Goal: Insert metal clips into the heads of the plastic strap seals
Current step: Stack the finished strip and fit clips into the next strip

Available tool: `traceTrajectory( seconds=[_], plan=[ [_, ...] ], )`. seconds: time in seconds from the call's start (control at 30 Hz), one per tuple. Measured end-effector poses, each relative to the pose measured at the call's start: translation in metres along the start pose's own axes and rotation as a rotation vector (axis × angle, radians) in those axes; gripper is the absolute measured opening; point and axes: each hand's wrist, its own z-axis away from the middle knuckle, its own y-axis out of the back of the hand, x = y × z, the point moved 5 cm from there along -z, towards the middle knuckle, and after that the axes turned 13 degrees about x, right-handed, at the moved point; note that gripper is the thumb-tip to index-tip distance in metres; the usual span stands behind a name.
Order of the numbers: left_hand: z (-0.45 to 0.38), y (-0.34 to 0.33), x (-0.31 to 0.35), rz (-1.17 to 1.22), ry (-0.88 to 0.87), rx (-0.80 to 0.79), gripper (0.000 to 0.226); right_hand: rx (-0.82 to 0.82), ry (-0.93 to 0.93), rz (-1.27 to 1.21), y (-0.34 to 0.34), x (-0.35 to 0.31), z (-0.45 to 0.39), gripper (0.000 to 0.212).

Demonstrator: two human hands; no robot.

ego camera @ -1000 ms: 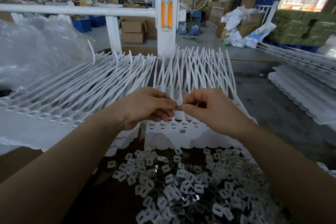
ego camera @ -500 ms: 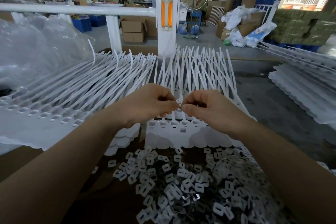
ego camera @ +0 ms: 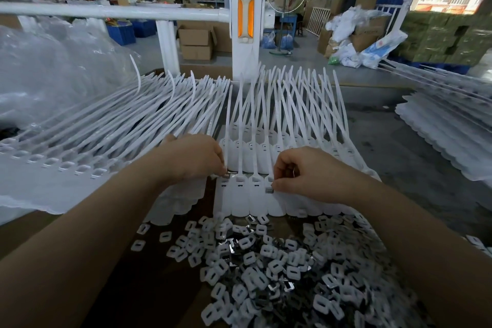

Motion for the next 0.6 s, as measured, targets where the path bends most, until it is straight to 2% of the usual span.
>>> traceTrajectory(
  seconds=[0.27,0.4,0.6],
  plan=[
    [0.0,-0.0015,0.005,-0.132,-0.051,-0.014,0.016,-0.005,0.002,0.007,0.0005,0.0026,0.0003,0.01],
    [-0.0019,-0.0035,0.0048,-0.169,-0.095,-0.026,0.024,-0.01,0.003,0.006,0.0005,0.0032,-0.0005,0.009],
    [-0.003,-0.0046,0.0034,-0.163,-0.163,-0.038,0.014,-0.009,0.004,0.013,0.0006,0.0028,-0.0012,0.01]
  ],
)
